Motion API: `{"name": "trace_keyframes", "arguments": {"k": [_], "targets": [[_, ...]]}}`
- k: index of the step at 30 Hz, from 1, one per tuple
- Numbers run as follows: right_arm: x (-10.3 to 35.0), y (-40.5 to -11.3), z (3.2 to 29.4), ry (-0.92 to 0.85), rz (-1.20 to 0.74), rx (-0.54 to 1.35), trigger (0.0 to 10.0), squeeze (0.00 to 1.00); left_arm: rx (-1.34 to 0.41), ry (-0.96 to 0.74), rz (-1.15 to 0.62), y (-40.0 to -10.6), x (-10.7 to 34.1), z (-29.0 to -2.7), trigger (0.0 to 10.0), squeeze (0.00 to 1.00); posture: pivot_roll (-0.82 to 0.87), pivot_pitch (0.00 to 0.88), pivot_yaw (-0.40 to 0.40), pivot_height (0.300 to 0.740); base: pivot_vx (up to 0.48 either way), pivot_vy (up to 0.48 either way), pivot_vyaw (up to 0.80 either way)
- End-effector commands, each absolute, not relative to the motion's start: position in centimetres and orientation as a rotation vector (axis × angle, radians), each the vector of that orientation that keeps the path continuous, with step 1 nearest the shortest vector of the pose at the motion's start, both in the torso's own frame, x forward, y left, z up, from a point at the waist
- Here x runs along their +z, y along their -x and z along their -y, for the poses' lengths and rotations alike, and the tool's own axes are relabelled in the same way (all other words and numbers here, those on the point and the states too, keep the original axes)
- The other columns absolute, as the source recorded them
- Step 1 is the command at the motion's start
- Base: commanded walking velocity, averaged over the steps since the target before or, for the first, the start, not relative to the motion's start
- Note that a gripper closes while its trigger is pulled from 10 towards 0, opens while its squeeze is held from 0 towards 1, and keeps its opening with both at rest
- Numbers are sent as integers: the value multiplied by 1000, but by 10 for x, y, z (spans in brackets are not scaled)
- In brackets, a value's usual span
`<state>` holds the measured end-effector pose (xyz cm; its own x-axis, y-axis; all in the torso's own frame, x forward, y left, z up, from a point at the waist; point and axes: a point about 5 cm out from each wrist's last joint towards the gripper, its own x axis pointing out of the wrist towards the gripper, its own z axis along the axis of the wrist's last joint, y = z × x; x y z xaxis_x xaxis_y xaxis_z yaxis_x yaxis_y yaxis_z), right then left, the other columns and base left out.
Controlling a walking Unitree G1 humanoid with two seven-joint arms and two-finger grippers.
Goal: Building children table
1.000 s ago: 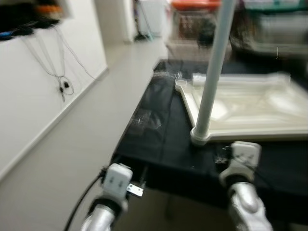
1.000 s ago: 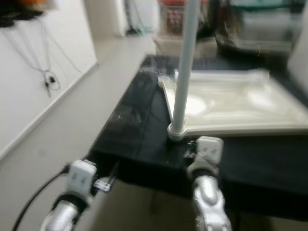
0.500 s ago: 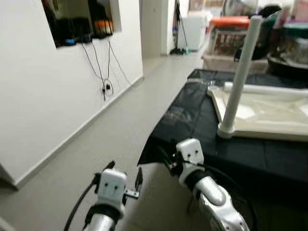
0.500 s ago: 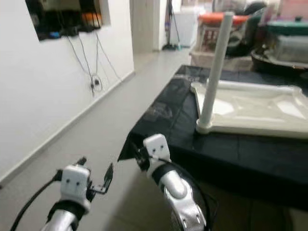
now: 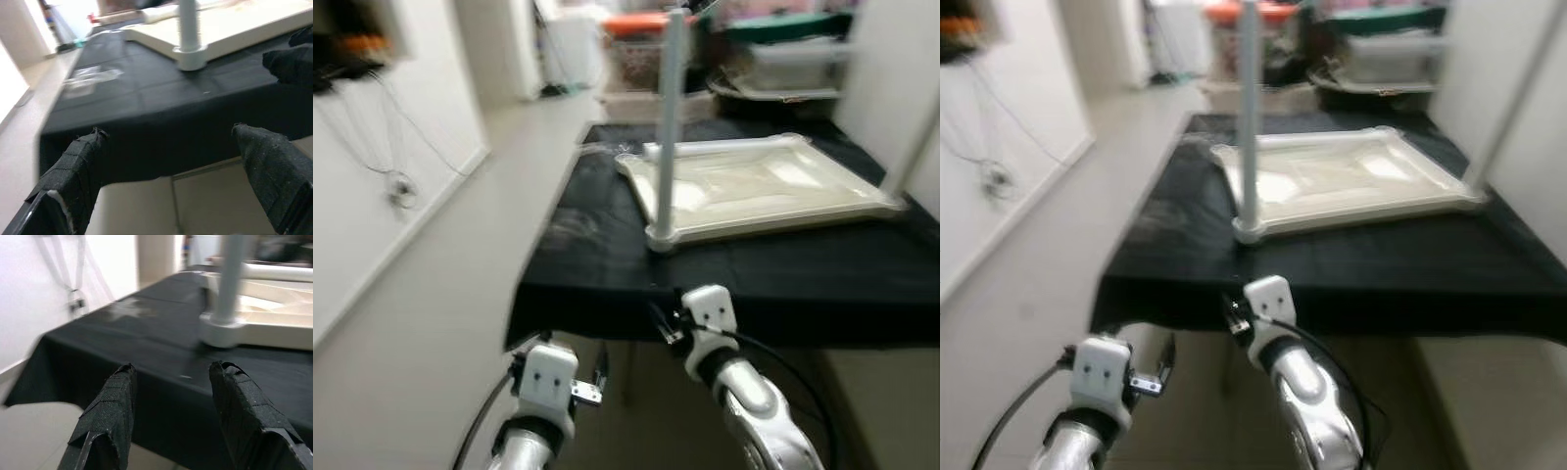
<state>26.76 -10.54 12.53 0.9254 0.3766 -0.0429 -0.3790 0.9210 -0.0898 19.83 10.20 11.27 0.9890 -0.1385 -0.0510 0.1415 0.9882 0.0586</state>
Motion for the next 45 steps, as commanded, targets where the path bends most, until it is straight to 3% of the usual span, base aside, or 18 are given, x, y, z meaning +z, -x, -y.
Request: {"name": "trace_keyframes", "arguments": {"k": [1,7,30,45], "targets": [[123,-267,108,100,-32,367,10000,0,-136,-61,-62,-197,110,-102,10000,0,36,0,10,740,0,0,-800],[122,-268,109,99,-33,359,10000,0,-132,-62,-67,-198,110,-102,10000,0,38,0,12,740,0,0,-465],[118,-267,106,89,-57,395,10000,0,-111,-77,-80,-197,107,-104,10000,0,39,0,11,740,0,480,0],[118,-266,105,84,-53,402,10000,0,-79,-94,-40,-197,112,-109,10000,0,43,0,9,740,0,0,0]]}}
